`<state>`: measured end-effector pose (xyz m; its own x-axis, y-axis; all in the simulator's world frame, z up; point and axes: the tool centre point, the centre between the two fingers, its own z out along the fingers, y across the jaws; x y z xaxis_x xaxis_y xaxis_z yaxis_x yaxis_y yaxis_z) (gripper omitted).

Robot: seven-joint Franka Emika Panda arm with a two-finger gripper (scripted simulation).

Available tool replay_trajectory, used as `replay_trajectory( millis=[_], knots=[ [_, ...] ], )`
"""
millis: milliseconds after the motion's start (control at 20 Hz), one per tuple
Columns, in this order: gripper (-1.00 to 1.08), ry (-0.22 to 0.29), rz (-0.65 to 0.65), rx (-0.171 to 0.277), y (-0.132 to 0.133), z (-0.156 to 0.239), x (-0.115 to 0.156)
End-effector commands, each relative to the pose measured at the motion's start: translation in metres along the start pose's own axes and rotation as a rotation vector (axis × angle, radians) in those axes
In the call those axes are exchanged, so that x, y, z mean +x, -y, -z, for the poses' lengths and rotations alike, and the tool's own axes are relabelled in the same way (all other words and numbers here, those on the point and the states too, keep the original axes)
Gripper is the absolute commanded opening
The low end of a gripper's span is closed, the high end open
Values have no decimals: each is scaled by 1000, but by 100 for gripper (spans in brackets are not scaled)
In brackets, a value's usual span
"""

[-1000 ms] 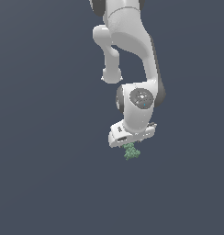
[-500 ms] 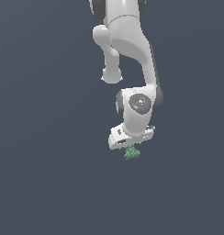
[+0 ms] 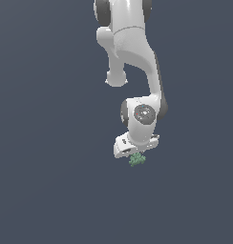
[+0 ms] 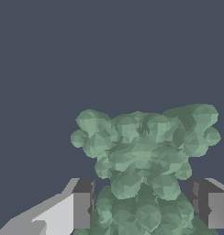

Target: Pick up the object and move it to a goal position.

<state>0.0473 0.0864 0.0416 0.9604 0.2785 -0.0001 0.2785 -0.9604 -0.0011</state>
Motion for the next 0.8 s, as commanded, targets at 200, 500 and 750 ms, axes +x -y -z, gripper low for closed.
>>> replay_trajectory(
  millis=[200, 500, 750],
  knots=[
    [-100, 0, -2, -1, -1, -1, 0],
    [-100, 0, -2, -1, -1, -1, 0],
    [-100, 0, -2, -1, -4, 5, -5]
  ],
)
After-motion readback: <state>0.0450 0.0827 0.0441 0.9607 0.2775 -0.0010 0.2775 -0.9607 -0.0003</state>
